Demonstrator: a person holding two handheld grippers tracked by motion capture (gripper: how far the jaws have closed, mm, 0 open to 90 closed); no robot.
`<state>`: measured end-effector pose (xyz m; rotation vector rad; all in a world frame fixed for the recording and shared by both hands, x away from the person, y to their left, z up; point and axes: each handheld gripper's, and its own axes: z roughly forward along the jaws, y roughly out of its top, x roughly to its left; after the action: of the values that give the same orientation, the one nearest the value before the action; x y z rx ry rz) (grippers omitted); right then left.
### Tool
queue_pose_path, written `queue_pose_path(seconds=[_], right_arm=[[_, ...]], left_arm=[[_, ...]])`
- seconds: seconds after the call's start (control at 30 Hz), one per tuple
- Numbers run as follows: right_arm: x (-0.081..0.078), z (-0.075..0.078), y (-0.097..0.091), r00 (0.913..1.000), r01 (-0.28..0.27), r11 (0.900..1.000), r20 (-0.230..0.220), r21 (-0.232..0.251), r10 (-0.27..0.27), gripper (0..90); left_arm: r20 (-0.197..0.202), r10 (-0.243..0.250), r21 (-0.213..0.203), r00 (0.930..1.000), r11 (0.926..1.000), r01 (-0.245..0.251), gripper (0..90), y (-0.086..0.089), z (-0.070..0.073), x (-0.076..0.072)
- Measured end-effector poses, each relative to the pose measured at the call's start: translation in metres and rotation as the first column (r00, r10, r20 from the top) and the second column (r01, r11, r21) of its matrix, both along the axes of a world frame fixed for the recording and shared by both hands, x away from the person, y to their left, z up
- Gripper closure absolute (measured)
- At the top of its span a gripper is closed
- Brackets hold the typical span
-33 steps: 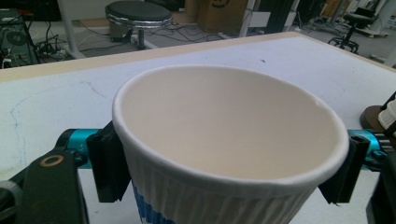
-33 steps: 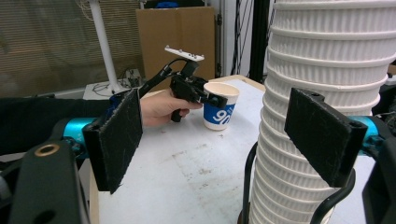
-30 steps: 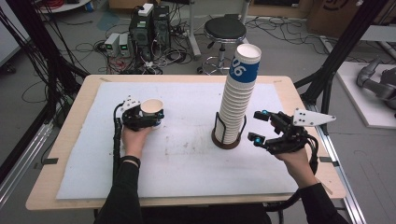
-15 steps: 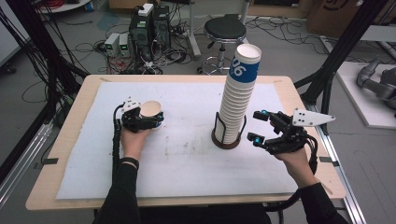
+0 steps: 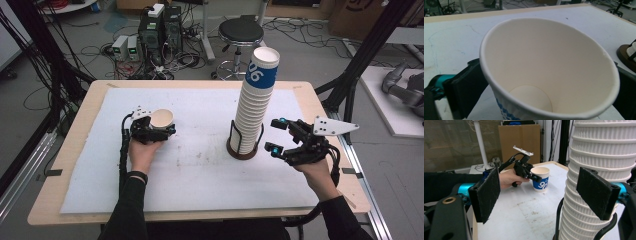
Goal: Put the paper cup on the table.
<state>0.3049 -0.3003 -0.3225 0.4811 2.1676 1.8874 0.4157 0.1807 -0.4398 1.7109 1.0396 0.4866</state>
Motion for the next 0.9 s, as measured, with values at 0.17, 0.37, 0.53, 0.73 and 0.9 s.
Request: queue_pose_path(seconds=[0.17, 0.37, 0.53, 0.73, 0.9], right_arm=[[0.000, 0.000, 0.000, 1.0000, -0.003, 1.0000, 0.007, 0.001, 0.003, 19.6], [0.000, 0.000, 0.000, 1.0000, -0.001, 1.0000, 0.001, 0.002, 0.001, 19.6], [0.001, 0.001, 0.001, 1.0000, -0.002, 1.0000, 0.010, 0.003, 0.002, 19.6], [0.002, 0.000, 0.002, 1.0000, 0.000, 1.0000, 0.010, -0.007, 0.000, 19.5], [0.002, 0.000, 0.000, 0.9999, 0.010, 0.9999, -0.003, -0.005, -0.010, 19.6]], left_arm=[[-0.013, 0.014, 0.008, 0.9998, 0.9999, -0.014, 1.7, 0.002, 0.003, -0.004], [-0.022, 0.026, 0.027, 0.9994, 0.9993, -0.025, 1.7, 0.008, 0.008, -0.011], [-0.032, 0.034, 0.070, 0.9989, 0.9970, -0.032, 1.7, 0.013, 0.016, -0.019], [-0.006, 0.012, 0.083, 0.9999, 0.9965, -0.012, 1.7, 0.015, 0.029, -0.033], [0.035, -0.032, 0.066, 0.9989, 0.9974, 0.030, 1.7, 0.012, 0.043, -0.047]])
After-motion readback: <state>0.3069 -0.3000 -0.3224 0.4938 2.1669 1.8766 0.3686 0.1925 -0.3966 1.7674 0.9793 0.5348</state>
